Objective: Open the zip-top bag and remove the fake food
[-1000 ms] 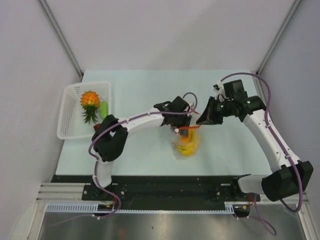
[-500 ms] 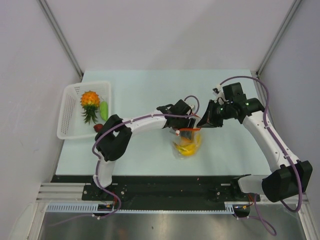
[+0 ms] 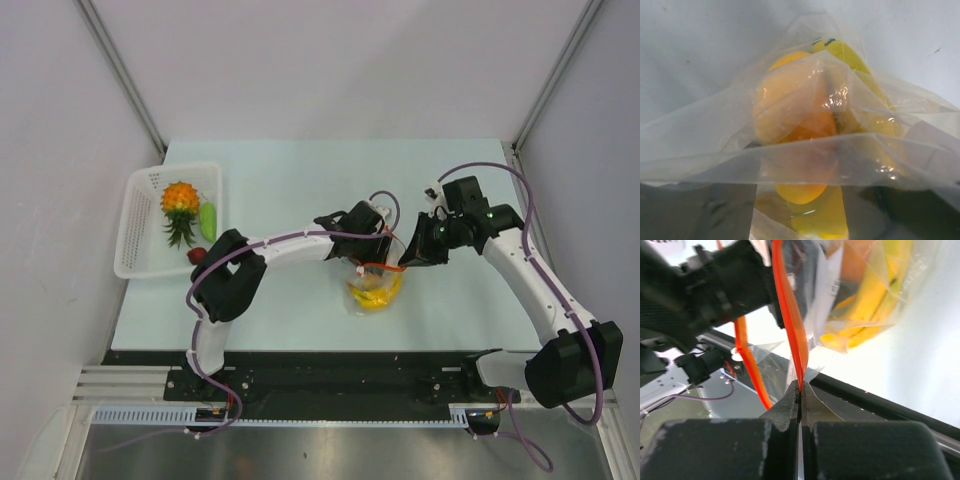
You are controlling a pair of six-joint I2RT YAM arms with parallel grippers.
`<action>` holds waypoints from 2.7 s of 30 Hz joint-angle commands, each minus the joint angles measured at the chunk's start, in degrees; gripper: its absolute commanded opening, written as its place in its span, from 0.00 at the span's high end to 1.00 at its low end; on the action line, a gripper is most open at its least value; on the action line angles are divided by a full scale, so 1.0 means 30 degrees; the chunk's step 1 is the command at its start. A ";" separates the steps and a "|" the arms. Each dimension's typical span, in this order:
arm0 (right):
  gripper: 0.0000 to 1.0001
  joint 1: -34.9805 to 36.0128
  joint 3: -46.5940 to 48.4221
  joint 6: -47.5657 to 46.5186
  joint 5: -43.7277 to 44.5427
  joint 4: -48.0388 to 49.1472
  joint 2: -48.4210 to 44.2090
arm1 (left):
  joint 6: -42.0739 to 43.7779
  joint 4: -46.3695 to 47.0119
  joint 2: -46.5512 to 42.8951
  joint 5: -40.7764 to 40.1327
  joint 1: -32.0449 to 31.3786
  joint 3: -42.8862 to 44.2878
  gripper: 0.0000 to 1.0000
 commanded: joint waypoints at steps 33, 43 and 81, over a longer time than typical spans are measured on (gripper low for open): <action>1.00 -0.2413 0.2831 -0.2390 0.3018 -0.0707 -0.1239 | 0.4989 -0.7048 -0.5224 0.3593 -0.0126 0.4338 1.00; 1.00 -0.2619 0.3506 -0.2332 0.3164 -0.1585 -0.0301 | 0.6631 -0.1398 -0.8888 0.3383 -0.0597 -0.0819 1.00; 1.00 -0.2443 0.2363 -0.1803 0.5477 -0.2464 -0.1500 | 0.1971 0.1544 -1.3103 1.0134 0.4784 -0.0645 1.00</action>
